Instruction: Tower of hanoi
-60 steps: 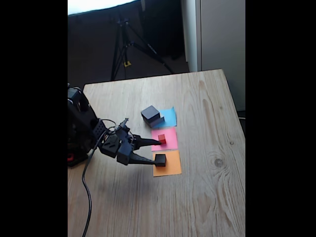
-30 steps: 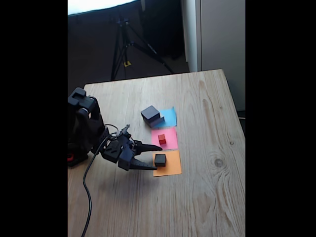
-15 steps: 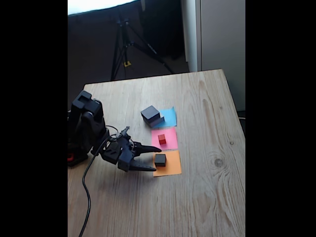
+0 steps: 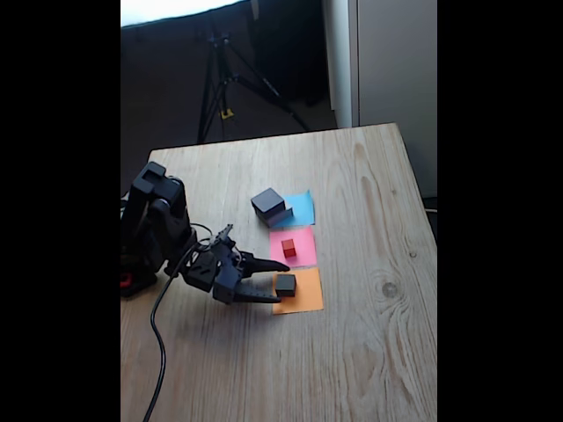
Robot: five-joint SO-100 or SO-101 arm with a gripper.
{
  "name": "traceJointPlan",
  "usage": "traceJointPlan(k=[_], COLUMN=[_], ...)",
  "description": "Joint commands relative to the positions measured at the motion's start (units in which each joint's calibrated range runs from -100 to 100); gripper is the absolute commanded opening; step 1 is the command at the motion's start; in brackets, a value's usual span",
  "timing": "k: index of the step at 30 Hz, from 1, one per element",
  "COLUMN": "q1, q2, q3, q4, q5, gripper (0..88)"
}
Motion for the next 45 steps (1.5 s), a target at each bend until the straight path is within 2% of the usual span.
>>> traceJointPlan(k=[1, 45], q1=[-0.68, -1.52], q2=[0.14, 1.28], q3=[-1.51, -3.06], q4=[1.01, 2.31], q5=[0.87, 0.87], gripper=[25.1, 6.8])
